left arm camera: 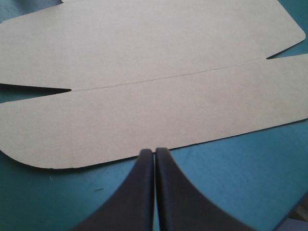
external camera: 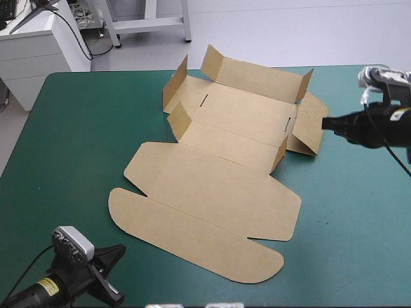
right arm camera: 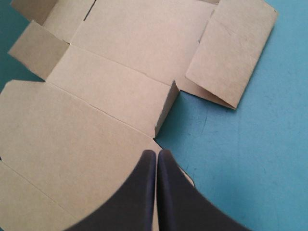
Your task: Fold the box
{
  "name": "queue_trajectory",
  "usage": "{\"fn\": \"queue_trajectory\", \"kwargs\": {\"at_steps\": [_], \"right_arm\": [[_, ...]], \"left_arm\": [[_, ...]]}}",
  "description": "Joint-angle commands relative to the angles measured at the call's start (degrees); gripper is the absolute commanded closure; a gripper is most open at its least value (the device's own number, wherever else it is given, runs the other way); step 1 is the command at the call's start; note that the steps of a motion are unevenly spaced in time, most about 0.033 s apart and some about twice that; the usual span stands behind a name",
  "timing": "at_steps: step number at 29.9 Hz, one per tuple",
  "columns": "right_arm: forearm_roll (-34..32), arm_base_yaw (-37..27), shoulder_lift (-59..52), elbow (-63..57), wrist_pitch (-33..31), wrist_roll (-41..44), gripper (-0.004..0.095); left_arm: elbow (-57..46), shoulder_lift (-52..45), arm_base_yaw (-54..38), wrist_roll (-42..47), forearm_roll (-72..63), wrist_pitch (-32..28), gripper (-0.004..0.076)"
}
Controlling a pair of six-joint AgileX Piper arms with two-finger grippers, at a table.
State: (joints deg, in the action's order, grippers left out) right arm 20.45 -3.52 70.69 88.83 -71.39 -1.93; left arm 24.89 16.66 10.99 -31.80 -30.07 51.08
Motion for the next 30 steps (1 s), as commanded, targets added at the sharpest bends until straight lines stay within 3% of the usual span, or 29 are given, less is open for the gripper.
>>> {"fn": "queue_trajectory", "kwargs": {"at_steps": [1,4,9,15,19,25,30], "right_arm": [[1.44,2.24,5.41,7.57,-0.19,1.93,0.0903],[0.72,6.29,10.42,10.41,0.99,1.93,0.0903],[-10.64,11.48,18.15,11.16,3.08,3.88,0.0903],[-10.76,11.61,22.9,11.01,-0.29,7.19,0.0884],[-8.34,11.61,23.91,11.01,-0.29,7.57,0.0747],[-10.37,11.61,24.54,11.01,-0.18,10.99,0.0458],[-10.26,11.61,25.55,11.01,-0.18,12.57,0.039]], "left_arm": [[1.94,0.64,-0.02,-0.11,-2.62,-2.57,0.0732],[1.94,0.64,-0.02,-0.11,-2.62,-2.57,0.0732],[1.94,0.64,-0.02,-0.11,-2.62,-2.57,0.0732],[1.94,0.64,-0.02,-0.11,-2.62,-2.57,0.0732],[1.94,0.64,-0.02,-0.11,-2.62,-2.57,0.0732],[1.94,0.64,-0.02,-0.01,-2.62,-2.57,0.0732],[1.94,0.64,-0.02,0.02,-2.62,-2.57,0.0732]]}}
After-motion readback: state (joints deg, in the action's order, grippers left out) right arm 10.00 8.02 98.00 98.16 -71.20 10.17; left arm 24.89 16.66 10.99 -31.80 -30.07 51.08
